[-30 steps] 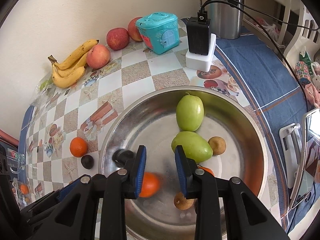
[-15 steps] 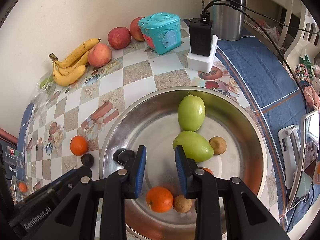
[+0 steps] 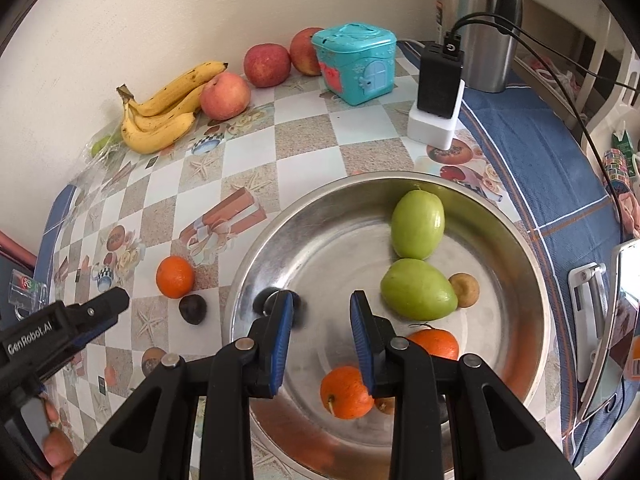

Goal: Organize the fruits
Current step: 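Move both open tools back to the fruit pile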

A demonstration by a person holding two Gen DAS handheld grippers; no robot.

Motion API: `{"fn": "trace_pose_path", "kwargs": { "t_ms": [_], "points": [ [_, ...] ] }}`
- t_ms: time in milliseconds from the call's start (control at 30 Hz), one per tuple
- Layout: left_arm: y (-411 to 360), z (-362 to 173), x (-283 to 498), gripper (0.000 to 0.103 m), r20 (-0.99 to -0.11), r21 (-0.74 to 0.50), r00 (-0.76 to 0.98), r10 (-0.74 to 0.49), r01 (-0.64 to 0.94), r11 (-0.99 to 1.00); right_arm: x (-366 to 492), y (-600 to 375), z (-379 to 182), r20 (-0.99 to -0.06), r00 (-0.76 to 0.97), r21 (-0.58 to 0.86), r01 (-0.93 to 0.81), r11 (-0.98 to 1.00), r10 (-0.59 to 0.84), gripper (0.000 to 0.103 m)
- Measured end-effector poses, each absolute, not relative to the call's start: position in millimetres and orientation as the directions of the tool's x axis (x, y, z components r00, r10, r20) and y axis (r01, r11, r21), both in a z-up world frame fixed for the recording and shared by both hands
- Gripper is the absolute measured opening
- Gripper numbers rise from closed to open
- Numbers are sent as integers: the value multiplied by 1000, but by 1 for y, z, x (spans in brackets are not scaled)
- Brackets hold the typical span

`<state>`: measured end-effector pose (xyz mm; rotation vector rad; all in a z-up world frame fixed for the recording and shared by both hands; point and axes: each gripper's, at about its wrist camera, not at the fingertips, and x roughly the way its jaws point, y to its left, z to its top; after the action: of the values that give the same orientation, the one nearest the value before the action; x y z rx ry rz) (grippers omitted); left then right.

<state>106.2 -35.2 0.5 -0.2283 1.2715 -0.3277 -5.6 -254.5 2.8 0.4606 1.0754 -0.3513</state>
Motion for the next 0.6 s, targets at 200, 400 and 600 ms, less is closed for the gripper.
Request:
{"fn": "trace_pose_path", "kwargs": {
  "t_ms": [200,400,600],
  "points": [
    [-21,0,112,39,-897,-343,271,-350,75,936,-2,-245,2,-901,431,172,469,866,-54,30],
    [-15,-6,113,76,-917,-296,271,-293,29,955,1,-242,-2,-910,411,162,479,863,-57,68],
    [-5,-11,114,98,-933,-240,282,-225,-19,970,2,-240,-5,-915,399,152,479,864,-60,74]
  ]
}}
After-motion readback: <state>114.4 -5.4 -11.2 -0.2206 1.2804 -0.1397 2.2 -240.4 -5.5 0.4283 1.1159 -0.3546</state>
